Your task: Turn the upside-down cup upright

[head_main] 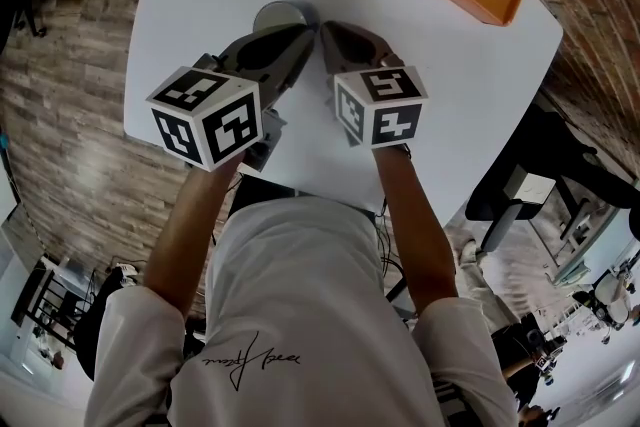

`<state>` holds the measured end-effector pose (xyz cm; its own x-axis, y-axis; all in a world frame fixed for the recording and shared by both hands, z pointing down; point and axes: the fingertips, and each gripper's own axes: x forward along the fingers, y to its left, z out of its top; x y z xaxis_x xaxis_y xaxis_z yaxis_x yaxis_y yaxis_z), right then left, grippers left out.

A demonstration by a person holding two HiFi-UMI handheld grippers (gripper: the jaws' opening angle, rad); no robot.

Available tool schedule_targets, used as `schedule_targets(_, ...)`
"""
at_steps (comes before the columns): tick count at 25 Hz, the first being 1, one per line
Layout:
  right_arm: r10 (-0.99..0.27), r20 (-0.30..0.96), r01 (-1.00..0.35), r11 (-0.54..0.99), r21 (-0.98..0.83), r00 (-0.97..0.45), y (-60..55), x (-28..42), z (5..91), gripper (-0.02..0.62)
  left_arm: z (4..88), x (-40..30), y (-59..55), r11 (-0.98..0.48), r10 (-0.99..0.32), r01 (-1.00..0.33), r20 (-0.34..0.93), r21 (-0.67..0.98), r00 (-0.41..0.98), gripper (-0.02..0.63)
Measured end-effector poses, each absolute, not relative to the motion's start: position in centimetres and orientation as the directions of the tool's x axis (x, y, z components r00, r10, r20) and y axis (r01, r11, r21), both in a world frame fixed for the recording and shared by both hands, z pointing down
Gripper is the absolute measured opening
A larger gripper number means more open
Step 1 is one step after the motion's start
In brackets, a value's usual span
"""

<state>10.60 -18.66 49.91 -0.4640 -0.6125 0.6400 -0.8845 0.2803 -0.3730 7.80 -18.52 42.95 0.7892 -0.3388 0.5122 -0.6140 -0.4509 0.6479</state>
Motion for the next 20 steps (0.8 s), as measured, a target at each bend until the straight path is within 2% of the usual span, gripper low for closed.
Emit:
schedule_targets(3, -0.611, 0.649, -0.890, 0.266, -0.371, -0.453, -18.7, 11.0, 50.3, 0.021, 42.6, 8.2, -18.9, -0.448, -0.349, -0.605, 0.495, 0.658, 0.796, 0.015)
schedule_targets(20, -0.636, 0.635, -0.894, 0.233, -0.383, -0.438, -18.5, 12.9, 49.4, 0.021, 42.0, 9.2, -18.6, -0.432, -0.344, -0.578, 0.466, 0.692, 0.815, 0.009)
